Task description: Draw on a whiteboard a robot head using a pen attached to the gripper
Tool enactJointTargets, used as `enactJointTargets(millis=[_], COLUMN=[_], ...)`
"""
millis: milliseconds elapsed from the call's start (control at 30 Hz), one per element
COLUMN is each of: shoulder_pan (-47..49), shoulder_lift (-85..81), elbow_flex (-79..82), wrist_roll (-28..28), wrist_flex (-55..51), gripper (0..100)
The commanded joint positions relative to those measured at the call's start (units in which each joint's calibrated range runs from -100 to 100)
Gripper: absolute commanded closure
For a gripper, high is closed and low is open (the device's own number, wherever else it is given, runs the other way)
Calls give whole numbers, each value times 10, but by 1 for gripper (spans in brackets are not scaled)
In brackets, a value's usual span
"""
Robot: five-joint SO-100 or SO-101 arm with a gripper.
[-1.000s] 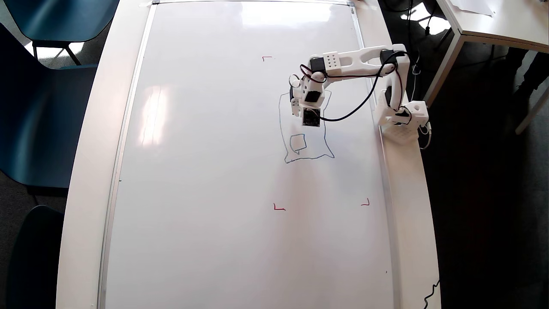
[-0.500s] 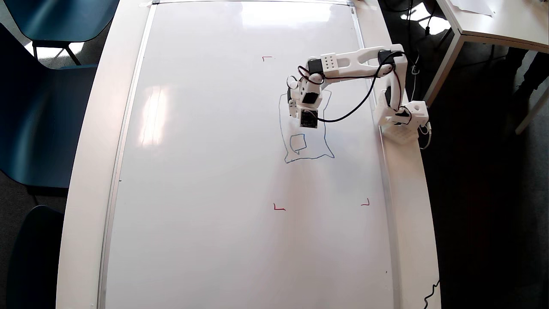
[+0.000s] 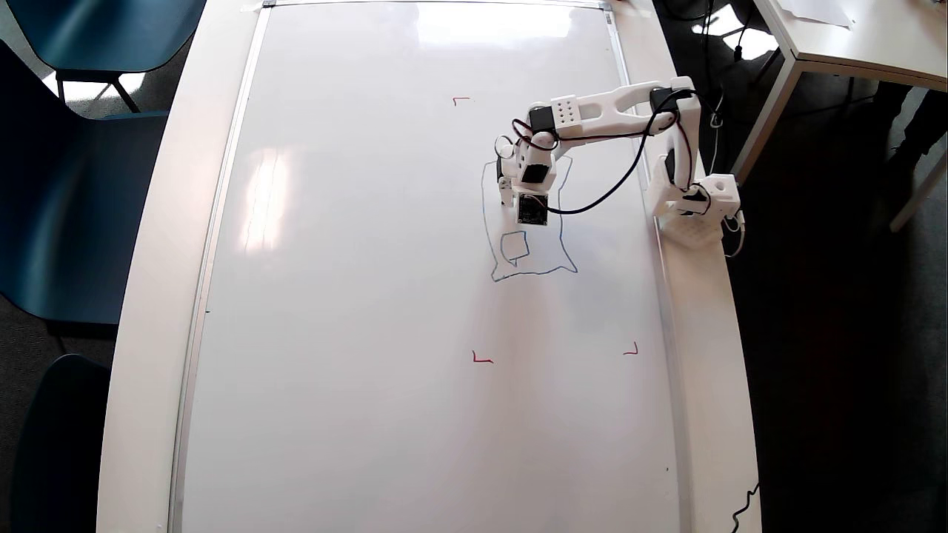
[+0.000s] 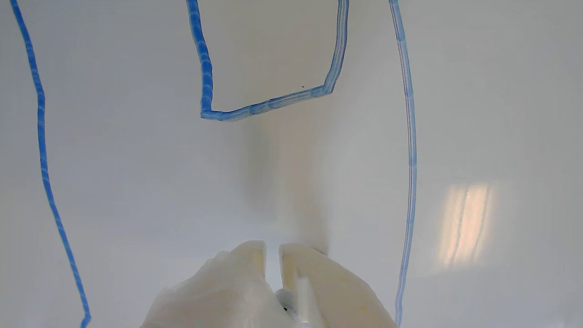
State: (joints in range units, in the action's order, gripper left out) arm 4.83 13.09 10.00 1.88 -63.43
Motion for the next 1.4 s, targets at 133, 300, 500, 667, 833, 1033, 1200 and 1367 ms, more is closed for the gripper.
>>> enactJointTargets(millis=[133,300,500,667,833,1033,1200,1367], shoulder_pan=[5,5,1,-1,-32,-75,-100,-96], shoulder_lift=[-10,-69,-104,-106,-107,-106,-103,-99], elbow_flex=[37,103,127,127,127,128,127,121], wrist_roll=[2,2,-2,-2,-2,-3,-13,-14], wrist_flex=[-38,-36,-36,-36,-32,-32,-32,-11], gripper=[99,99,98,99,99,99,98,98])
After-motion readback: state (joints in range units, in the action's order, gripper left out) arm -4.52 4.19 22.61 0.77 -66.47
